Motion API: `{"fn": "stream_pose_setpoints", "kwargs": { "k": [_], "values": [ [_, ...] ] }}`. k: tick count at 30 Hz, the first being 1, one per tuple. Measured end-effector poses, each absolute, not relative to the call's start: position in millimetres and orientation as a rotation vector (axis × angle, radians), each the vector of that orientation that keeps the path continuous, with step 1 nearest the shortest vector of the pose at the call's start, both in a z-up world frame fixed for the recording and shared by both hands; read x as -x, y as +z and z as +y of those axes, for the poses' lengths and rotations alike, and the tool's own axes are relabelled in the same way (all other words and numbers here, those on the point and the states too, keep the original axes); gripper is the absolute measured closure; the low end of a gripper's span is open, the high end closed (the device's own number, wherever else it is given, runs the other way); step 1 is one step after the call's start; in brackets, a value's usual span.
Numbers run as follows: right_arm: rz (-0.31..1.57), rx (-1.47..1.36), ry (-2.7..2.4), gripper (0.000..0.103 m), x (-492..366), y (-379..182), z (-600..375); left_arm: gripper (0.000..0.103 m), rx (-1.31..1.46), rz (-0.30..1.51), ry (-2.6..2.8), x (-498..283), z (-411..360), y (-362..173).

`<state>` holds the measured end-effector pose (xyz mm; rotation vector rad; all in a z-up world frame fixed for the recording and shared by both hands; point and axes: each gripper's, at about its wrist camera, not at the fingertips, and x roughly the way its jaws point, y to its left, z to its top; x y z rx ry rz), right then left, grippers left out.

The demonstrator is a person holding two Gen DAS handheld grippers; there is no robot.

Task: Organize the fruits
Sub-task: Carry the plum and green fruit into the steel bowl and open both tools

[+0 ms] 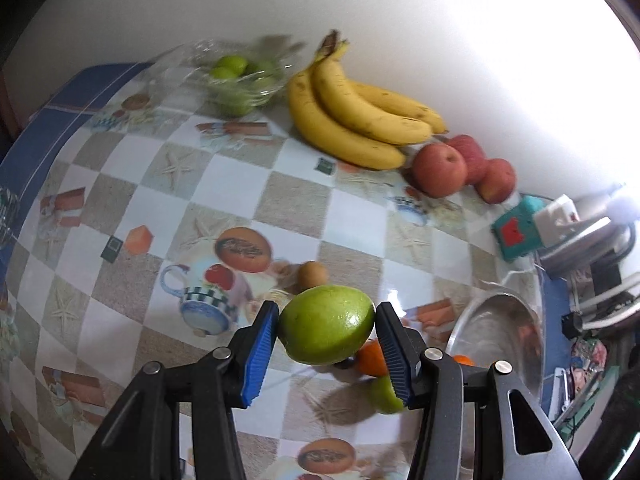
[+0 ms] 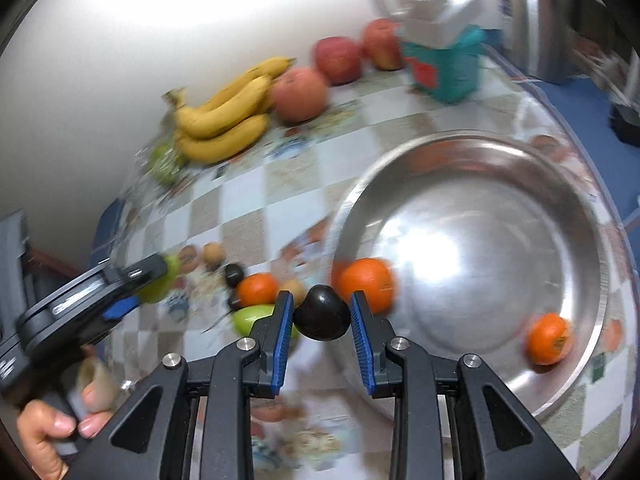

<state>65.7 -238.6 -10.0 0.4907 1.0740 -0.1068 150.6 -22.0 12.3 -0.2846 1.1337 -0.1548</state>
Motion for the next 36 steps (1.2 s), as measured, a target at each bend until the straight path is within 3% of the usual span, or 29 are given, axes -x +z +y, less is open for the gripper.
{"fn": "stream_pose_setpoints", "kwargs": {
  "k": [22,36],
  "values": [
    [1.044,-0.643,-0.403,0.073,-30,-25,-340,0.050,0.028,1.241,-0.503,-89,-182,-1],
    [1.100,-0.634,-0.399,0.072,-33,-40,-337,0.050,-0.064,1.292,-0.486,-86,-204,-32]
  ]
}}
